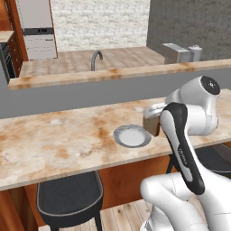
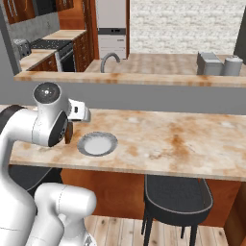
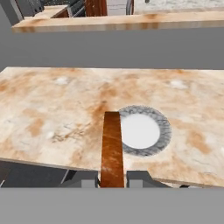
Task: Start the toaster. Once the lever pops up, take the bread to the plate on the dining counter.
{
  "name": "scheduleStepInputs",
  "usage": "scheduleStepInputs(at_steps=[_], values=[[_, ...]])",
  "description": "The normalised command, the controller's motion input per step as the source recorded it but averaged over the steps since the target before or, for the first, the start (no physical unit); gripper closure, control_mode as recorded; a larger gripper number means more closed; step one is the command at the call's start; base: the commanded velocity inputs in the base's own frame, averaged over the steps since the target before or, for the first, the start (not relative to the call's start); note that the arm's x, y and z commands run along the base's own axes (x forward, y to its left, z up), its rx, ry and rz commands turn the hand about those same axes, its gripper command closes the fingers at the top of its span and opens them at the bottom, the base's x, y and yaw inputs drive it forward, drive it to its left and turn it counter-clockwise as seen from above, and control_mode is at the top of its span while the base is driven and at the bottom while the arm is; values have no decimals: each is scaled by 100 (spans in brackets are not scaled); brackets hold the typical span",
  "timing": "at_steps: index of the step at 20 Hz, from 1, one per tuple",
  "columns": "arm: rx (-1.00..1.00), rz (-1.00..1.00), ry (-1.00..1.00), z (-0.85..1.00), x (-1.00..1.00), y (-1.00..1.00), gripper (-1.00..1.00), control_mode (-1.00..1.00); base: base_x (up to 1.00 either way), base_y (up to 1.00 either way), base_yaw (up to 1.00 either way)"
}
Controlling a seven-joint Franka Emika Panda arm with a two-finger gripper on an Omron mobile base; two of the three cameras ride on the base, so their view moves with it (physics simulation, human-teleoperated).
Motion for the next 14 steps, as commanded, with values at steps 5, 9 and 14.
scheduleStepInputs(at_steps=[5,9,14], values=[[0,0,0,-14,5,13,100,-100,0,0,0],[0,0,0,-29,0,4,100,-100,0,0,0],[0,0,0,-33,14,3,100,-100,0,0,0]])
